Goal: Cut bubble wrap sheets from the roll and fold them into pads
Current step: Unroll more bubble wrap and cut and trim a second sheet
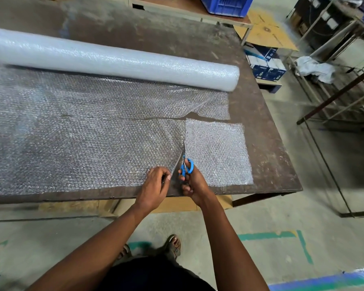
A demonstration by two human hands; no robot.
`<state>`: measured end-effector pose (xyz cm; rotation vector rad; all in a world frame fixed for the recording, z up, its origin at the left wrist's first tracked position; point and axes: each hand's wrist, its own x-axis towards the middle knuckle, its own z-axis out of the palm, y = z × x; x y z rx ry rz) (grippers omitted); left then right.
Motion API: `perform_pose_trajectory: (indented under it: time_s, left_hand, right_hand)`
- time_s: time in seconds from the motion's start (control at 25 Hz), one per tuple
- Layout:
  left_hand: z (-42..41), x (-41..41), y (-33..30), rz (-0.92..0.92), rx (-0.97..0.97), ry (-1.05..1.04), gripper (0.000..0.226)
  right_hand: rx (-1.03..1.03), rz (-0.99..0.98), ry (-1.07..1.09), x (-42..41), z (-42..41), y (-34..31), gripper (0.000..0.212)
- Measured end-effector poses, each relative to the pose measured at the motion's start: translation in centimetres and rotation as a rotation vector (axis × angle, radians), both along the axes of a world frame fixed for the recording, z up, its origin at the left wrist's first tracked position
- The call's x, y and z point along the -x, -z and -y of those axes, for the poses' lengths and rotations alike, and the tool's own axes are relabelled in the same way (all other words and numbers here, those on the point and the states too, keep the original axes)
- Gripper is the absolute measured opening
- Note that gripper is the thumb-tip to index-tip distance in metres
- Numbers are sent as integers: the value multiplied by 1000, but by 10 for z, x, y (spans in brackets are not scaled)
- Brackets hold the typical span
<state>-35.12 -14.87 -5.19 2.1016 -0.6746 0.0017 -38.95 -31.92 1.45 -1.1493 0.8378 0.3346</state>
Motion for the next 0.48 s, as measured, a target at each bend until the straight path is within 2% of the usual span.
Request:
perform_pose_trajectory:
  time_s: [0.24, 0.48]
  left_hand:
    - [2, 0, -1, 4, -27, 12, 20]
    - [2, 0, 0, 2, -33, 14, 15]
  right_hand:
    - [63, 48, -6, 1, -1, 2, 42]
    - [80, 44, -27, -10, -2, 2, 53]
